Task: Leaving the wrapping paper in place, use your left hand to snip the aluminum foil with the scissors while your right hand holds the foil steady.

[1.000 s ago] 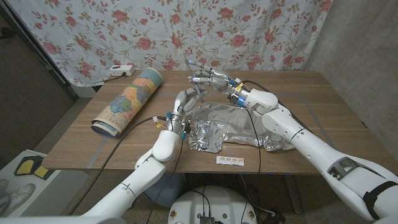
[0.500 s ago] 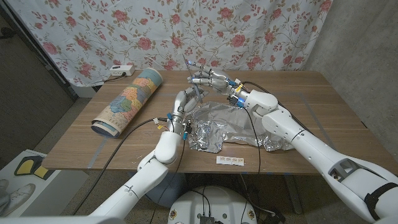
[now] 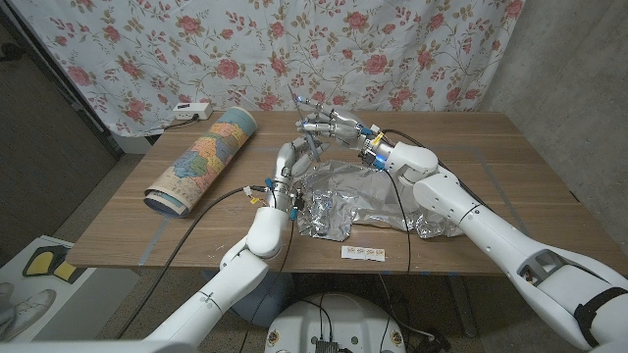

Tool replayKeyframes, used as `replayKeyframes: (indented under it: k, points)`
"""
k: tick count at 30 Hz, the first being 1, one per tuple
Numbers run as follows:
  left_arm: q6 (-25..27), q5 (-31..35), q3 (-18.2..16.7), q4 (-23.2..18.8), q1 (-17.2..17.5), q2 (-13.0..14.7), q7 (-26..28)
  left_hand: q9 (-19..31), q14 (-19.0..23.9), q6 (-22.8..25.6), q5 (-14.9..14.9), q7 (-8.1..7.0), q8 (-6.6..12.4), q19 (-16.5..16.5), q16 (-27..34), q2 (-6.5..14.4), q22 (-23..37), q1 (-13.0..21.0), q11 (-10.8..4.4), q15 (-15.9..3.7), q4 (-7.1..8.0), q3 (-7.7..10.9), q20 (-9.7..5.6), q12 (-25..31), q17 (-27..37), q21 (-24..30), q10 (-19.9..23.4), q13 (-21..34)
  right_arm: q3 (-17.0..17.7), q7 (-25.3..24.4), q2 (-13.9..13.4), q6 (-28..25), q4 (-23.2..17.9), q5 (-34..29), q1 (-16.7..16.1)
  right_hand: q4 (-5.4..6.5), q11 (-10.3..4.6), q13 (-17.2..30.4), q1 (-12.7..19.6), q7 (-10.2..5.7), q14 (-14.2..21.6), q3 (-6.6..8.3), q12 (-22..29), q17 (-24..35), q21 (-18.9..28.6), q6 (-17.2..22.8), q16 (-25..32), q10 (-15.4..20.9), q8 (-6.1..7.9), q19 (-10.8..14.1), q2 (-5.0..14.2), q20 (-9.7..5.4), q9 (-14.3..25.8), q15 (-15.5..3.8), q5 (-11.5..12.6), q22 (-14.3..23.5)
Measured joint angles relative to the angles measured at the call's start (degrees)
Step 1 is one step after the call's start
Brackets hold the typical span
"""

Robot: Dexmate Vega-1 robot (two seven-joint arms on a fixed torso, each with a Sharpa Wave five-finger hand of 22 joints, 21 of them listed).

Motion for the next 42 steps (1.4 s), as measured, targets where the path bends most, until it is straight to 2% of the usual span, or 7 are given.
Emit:
replayKeyframes:
  k: [4, 9, 15, 23, 29, 34, 42]
  points:
    - [-0.27, -0.24, 0.08, 0.20, -0.06, -0.29, 0.04, -0.31, 0.00, 0.00, 0.00, 0.00, 0.00, 0.00, 0.76, 0.00, 0.07, 0.00, 0.00, 0.00, 0.17, -0.17, 0.00, 0.20, 0.05, 0.45, 0.00, -0.29, 0.02, 0.21, 0.02, -0.13, 0.33, 0.03, 0.21, 0.73, -0.30, 0.00, -0.25, 1.27, -0.63, -0.84, 0.13, 0.00, 0.13, -1.27, -0.35, -0.10, -0.63, -0.20, 0.23, 0.20, 0.00, 0.01, -0.20, 0.00]
    - [-0.55, -0.58, 0.12, 0.31, -0.19, -0.54, 0.05, -0.61, -0.22, 0.00, 0.00, 0.00, 0.44, 0.00, 1.50, 0.00, 0.07, 0.00, 0.21, -0.21, 0.17, -0.17, 0.00, 0.21, 0.36, 0.83, 0.21, -0.32, 0.02, 0.61, -0.01, -0.42, 0.71, 0.03, 0.39, 2.10, -5.01, 0.39, -5.12, 3.07, -2.46, -3.16, -1.43, 0.00, 0.25, -3.56, -1.40, -1.04, -0.66, -0.41, -0.43, 1.06, 0.00, 0.03, -1.79, 0.12]
    - [-0.87, -0.96, 0.11, 0.34, -0.27, -0.75, 0.05, -0.97, -0.42, 0.00, 0.22, 0.00, 0.46, 0.01, 2.41, 0.08, 0.07, 0.08, 0.30, -0.41, 0.17, -0.17, 0.00, 0.65, 0.36, 1.32, 0.30, -0.58, 0.00, 1.32, -0.12, -0.55, 1.14, -0.03, 0.55, 3.84, -3.33, -0.55, -11.12, 4.77, -6.03, -5.53, -3.96, 0.43, 0.25, -6.67, -2.72, -8.09, -0.66, -1.85, -1.89, 2.47, 0.00, 0.10, -5.03, 0.14]
    - [-1.09, -1.37, 0.11, 0.33, -0.28, -0.89, -0.16, -1.41, -0.94, 0.00, 0.22, 0.00, 0.46, -0.31, 3.32, 0.45, 0.34, 0.46, 0.30, -0.33, 0.17, -0.17, 0.32, 0.82, 0.35, 1.81, 0.30, -0.68, -0.01, 2.88, -0.35, -0.61, 1.97, 0.54, 1.01, 6.68, 2.61, -1.49, -21.54, 6.71, -13.92, -9.63, -8.54, 0.50, 0.24, -11.26, -4.27, -20.08, -0.66, -5.44, -4.33, 4.01, 0.00, 0.24, -11.72, 0.14]
    - [-1.09, -1.57, 0.05, 0.12, -0.12, -0.90, -0.25, -1.67, -0.93, -0.10, 0.22, -0.09, 0.82, -0.30, 3.87, 0.60, 0.34, 0.61, 0.30, -0.32, 0.17, -0.17, 0.31, 0.84, 0.33, 2.08, 0.30, -0.85, 0.11, 4.06, -0.35, -0.47, 2.67, 1.21, 1.13, 8.40, 5.77, -3.09, -27.11, 7.30, -17.12, -11.99, -12.13, -0.15, 0.24, -12.28, -4.27, -24.64, -0.20, -6.89, -6.15, 4.62, 0.00, 0.45, -12.82, 0.14]
    - [-1.09, -1.97, -0.08, -0.40, 0.20, -0.89, -0.41, -1.93, -1.04, -0.12, 0.22, -0.12, 1.07, -0.30, 4.32, 0.59, 0.34, 0.61, 0.42, -0.42, 0.17, -0.17, 0.31, 0.84, 0.15, 2.41, 0.42, -1.01, 0.48, 4.26, -0.32, -0.32, 3.01, 1.70, 1.11, 9.74, 6.05, -3.92, -30.74, 7.30, -17.21, -13.33, -13.04, -0.53, 0.24, -12.28, -3.98, -24.92, 0.05, -7.33, -6.74, 4.36, 0.00, 0.42, -12.82, 0.14]
    - [0.98, -2.34, -0.57, -3.84, 1.48, -0.52, 0.00, -2.21, -0.67, 0.45, 0.44, 0.45, 1.55, -0.41, 4.34, 0.59, 0.34, 0.61, 0.73, -0.06, 0.17, -0.17, 0.20, 0.86, -1.15, 3.15, 0.74, -1.65, 1.25, 3.49, -0.68, -0.31, 3.02, 1.96, 0.51, 10.14, 6.01, -4.43, -31.81, 7.30, -17.51, -13.72, -13.93, -0.96, 0.24, -12.27, -3.98, -24.88, 0.28, -7.38, -6.98, 4.31, 0.00, 0.72, -12.82, 0.14]
